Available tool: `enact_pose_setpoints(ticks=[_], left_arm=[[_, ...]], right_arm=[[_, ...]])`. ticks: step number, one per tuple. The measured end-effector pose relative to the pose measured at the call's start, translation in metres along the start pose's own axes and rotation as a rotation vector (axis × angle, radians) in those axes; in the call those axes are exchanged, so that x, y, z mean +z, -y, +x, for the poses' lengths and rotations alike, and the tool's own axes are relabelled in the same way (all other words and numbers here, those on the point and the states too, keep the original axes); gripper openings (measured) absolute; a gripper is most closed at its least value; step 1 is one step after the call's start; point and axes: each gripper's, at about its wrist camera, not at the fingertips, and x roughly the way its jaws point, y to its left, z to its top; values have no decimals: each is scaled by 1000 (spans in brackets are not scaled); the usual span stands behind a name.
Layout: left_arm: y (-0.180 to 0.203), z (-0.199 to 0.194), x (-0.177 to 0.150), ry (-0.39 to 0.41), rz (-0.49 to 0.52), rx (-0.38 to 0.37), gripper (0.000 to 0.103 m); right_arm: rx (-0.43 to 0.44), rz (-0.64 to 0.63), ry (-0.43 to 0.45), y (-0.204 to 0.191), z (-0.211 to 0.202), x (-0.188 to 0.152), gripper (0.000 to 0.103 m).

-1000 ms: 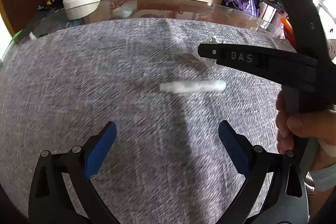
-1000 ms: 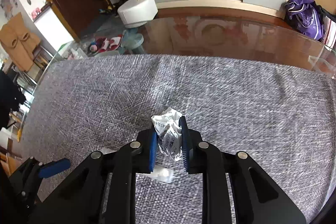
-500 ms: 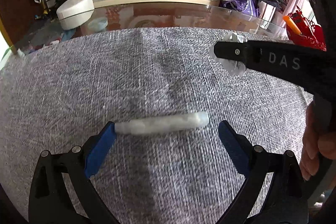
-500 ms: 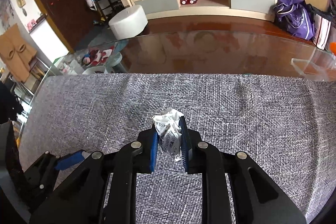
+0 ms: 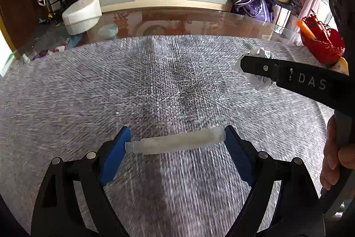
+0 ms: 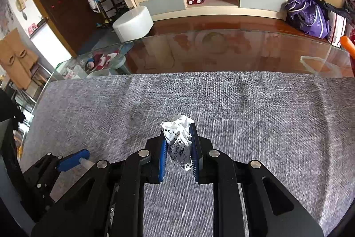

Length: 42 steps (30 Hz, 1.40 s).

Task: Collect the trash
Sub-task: 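Lower the tube and crumpled foil into the bin and open both grippers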

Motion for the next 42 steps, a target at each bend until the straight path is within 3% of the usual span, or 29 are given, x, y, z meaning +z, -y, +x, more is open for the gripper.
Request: enact_pose_setpoints(ticks=[11, 17, 23, 33, 42], left_arm=[[9, -122, -27, 125, 15, -2, 81], [11, -178, -69, 154, 22, -10, 81], [6, -211, -118, 166, 3, -57, 81], [24, -195, -211, 74, 37, -87, 81], [26, -138, -280, -71, 15, -155, 81]], right_arm=[[-68, -48, 98, -40, -105, -30, 20], [-77, -46, 129, -51, -160, -77, 20], [-58, -18, 122, -48, -188, -140, 20], [-50, 26, 46, -38, -175, -243, 20], [-21, 71, -28, -35, -137, -296, 20]])
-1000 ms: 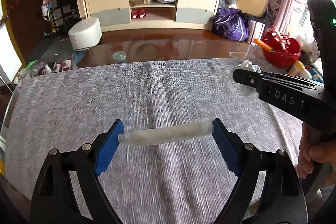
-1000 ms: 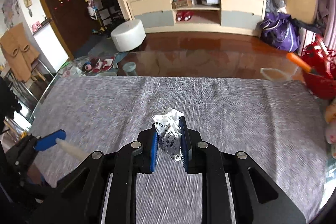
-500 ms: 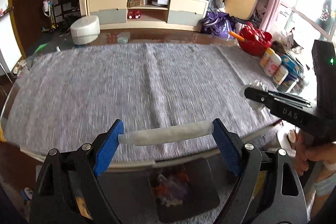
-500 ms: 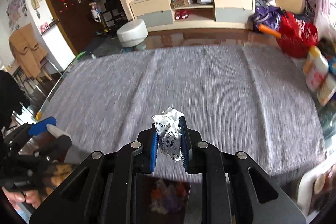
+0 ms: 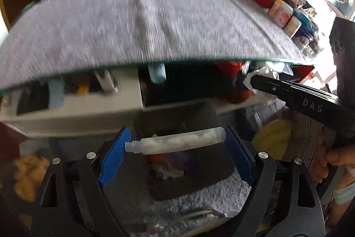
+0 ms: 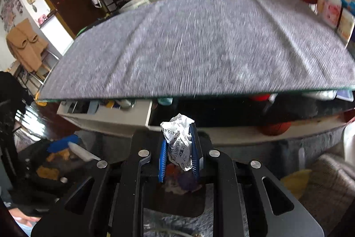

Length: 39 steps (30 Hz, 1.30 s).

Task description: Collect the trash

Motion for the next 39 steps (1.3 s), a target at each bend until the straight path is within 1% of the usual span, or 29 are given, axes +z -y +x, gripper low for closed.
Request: enact_pose_setpoints(ticks=[2, 4, 9, 15, 18, 19, 20, 21, 25, 27, 29, 30, 31, 32, 33, 34, 36, 37, 39], left_arm=[[0, 11, -10, -21, 7, -3, 81], [2, 20, -19, -43, 23, -6, 81], [3, 38, -29, -88, 31, -7, 81], [0, 46, -31, -113, 24, -14, 81], [-1, 49, -32, -127, 24, -16, 81], [-1, 51, -32, -135, 23, -14, 81], [-1, 52, -32, -140, 23, -12, 82], [-2, 53, -33, -145, 22, -8, 85], [-6, 54, -33, -142, 17, 17, 95], [-8, 52, -32, -138, 11, 20, 95], [-10, 49, -30, -133, 8, 22, 95], [-10, 47, -30, -128, 6, 26, 95], [-11, 44, -29, -122, 4, 32, 95], [-12, 42, -28, -118, 2, 36, 95], [-13, 39, -27, -111, -1, 44, 95], [-14, 35, -25, -102, -4, 52, 95], [-15, 27, -22, -81, -9, 62, 95], [-16, 22, -21, -68, -11, 66, 95], [-17, 8, -15, -31, -17, 76, 95]], right_arm=[[-12, -11, -20, -1, 10, -8, 20], [2, 0, -54, 0, 22, -18, 20], [3, 13, -122, 6, 45, -36, 21], [19, 19, -147, 4, 54, -35, 22], [28, 27, -160, 3, 58, -34, 25], [27, 33, -162, 4, 59, -34, 36], [25, 36, -162, 4, 60, -33, 53], [23, 41, -155, 5, 59, -33, 58], [9, 53, -141, 8, 56, -30, 61], [2, 58, -132, 10, 54, -28, 67], [-11, 61, -119, 12, 51, -27, 77], [-18, 60, -112, 12, 49, -26, 78], [-26, 60, -104, 13, 46, -25, 82], [-33, 60, -99, 14, 45, -25, 89], [-46, 58, -87, 15, 41, -23, 92], [-57, 54, -75, 15, 38, -23, 95], [-72, 44, -58, 15, 31, -20, 96], [-78, 40, -46, 14, 27, -19, 99], [-90, 32, -17, 12, 17, -16, 99]])
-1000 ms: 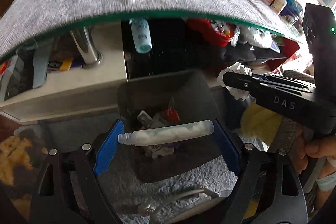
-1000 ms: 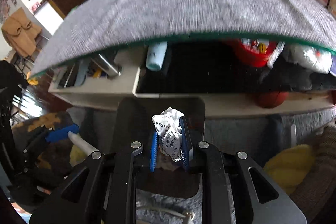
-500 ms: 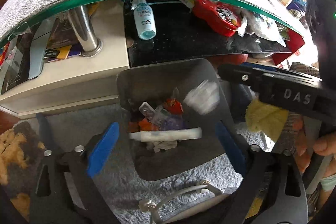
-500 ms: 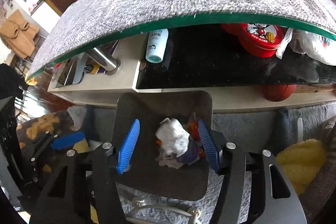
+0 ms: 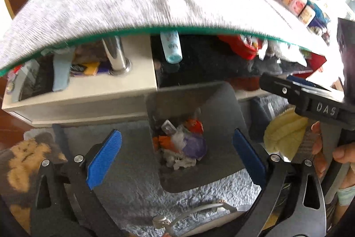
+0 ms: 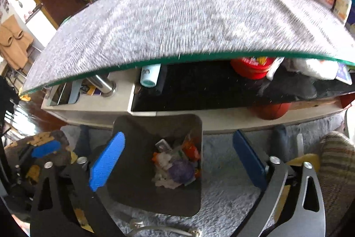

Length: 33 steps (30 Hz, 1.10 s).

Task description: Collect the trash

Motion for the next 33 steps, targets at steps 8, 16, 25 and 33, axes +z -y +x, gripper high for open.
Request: enact_pose_setpoints(ticks=[8, 16, 25, 33], left_arm=[[-5, -69, 24, 178, -19, 75, 95], [-1, -134, 33, 350, -21, 145, 95], [8, -174, 29, 467, -5, 210, 95], [11, -191, 23, 507, -4, 209, 95]], right_arm=[[-34, -19, 175, -12, -65, 16, 100], [-173, -51, 368, -26, -135, 27, 100], [-223, -88, 535, -45, -176, 16, 100], [-207, -96, 556, -52, -186, 13, 100]])
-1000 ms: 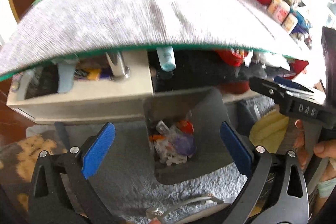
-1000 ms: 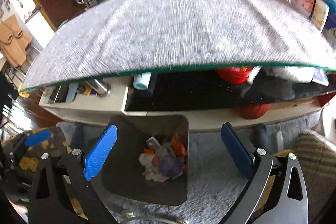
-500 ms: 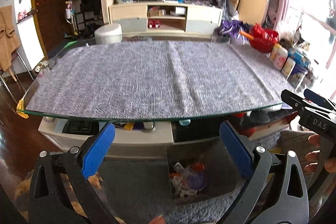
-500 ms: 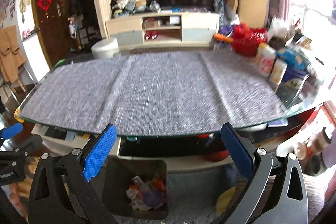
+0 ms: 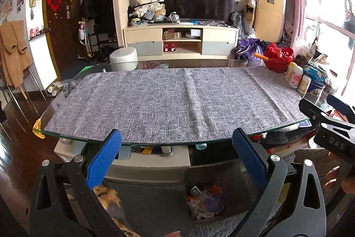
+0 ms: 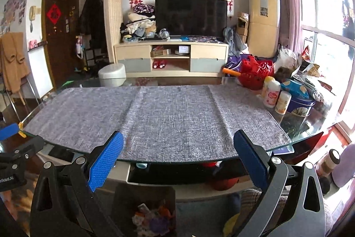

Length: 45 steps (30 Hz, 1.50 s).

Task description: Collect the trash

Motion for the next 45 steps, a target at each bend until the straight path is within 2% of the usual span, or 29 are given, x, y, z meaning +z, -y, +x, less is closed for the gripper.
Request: enact_pose_setpoints(ticks=[8, 22, 45], left_arm=[[0, -8, 3, 32, -18, 4, 95], [-2, -13, 5, 61, -31, 10, 95], [-2, -12, 4, 63, -29, 12, 95]], right_arm=[[-7, 1, 37, -1, -13, 3, 100], [-8, 6, 35, 1, -14, 3, 100], [-8, 6, 24, -2, -9, 1, 100]])
